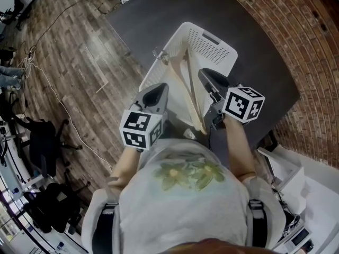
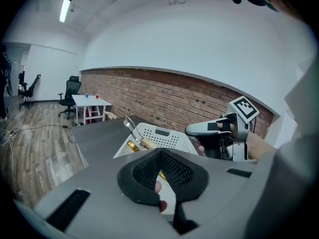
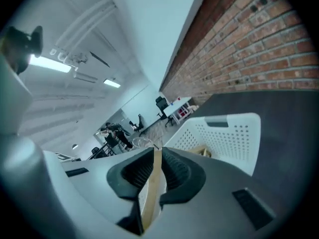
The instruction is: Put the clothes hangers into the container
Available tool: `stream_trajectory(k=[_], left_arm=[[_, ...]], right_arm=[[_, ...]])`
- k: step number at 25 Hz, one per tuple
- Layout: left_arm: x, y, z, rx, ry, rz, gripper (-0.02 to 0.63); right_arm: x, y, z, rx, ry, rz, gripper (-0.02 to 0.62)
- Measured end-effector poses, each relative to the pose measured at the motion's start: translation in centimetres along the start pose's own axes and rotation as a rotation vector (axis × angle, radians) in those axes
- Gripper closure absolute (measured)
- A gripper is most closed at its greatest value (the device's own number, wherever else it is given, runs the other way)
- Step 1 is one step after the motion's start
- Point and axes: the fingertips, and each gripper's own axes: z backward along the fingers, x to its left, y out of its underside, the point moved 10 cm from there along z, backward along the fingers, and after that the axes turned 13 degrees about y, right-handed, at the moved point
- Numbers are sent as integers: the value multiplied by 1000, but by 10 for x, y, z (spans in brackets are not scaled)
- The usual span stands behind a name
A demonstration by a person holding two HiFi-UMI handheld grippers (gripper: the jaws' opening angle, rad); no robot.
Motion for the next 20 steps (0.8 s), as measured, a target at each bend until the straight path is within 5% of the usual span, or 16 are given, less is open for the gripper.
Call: stream_trajectory(k=[7, 20], left_arm=[[-7, 1, 2, 3, 9, -12, 578], [-37, 7, -4, 17, 48, -36, 578]], right_arm=[[21, -6, 45, -273, 45, 261, 561], [30, 37, 71, -215, 43, 395, 565]])
